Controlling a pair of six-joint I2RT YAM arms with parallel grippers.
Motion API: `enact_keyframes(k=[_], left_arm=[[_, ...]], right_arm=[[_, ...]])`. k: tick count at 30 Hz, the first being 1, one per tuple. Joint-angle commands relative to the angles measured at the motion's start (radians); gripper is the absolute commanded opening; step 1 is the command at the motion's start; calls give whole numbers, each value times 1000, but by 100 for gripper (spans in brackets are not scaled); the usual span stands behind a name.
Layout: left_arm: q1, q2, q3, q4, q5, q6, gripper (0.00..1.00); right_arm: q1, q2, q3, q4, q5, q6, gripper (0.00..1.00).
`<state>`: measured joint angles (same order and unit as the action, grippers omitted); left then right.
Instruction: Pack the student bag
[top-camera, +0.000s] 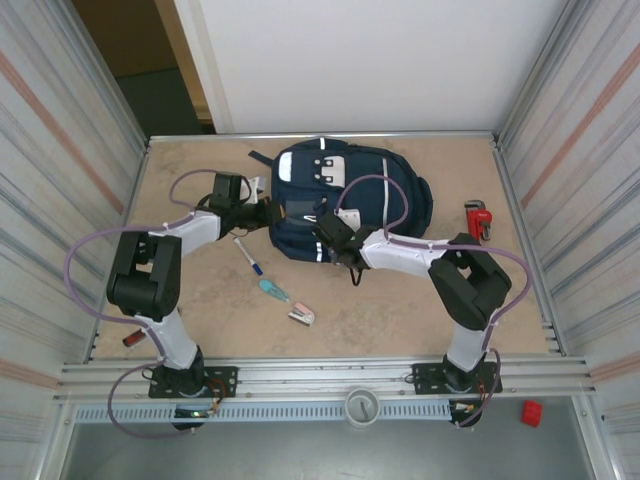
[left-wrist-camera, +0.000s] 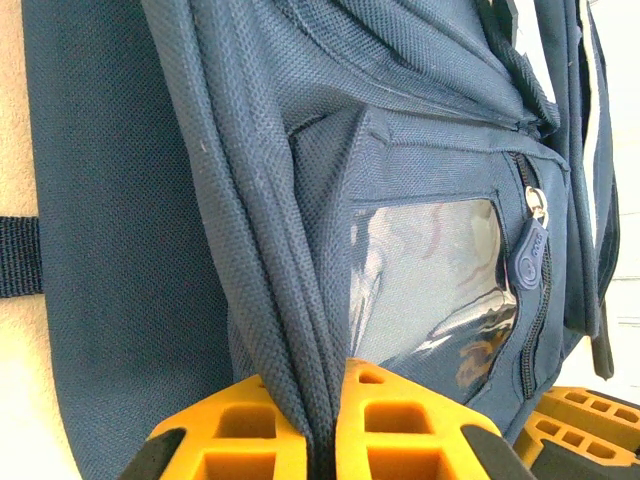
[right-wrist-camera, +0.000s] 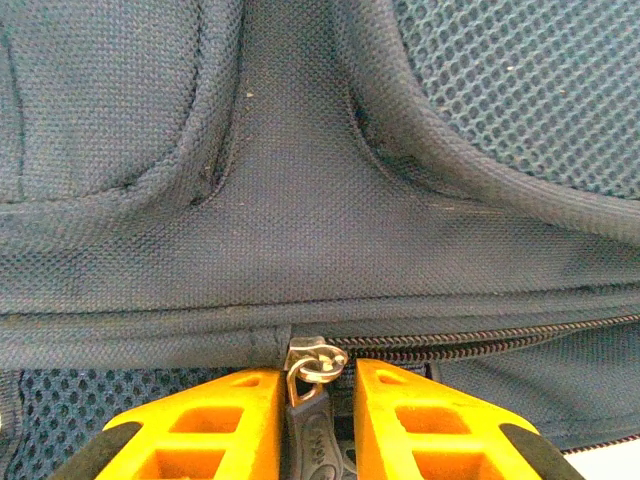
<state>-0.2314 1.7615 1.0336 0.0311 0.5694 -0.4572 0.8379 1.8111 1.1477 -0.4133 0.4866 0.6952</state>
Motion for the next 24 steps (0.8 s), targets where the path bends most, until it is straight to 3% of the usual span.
enact_keyframes(k=[1,8,15,19,24], left_arm=[[10,-54,-12,-17,23,41,0],[12,-46,-10,-20,19,49,0],[63,-42,-4,-22,22,63,0],[96,-30,21,-60,-6,106,0],[153,10,85,-131,-45,144,0]], right_arm=[[11,34,38,-55,43,-15,21],[20,-2,29,-71,38,-22,11],[-32,-127,-90,59,-128,-118,0],[-113,-232,-187,134,-262,-165,0],[-289,-339,-307,144,-423,-172,0]])
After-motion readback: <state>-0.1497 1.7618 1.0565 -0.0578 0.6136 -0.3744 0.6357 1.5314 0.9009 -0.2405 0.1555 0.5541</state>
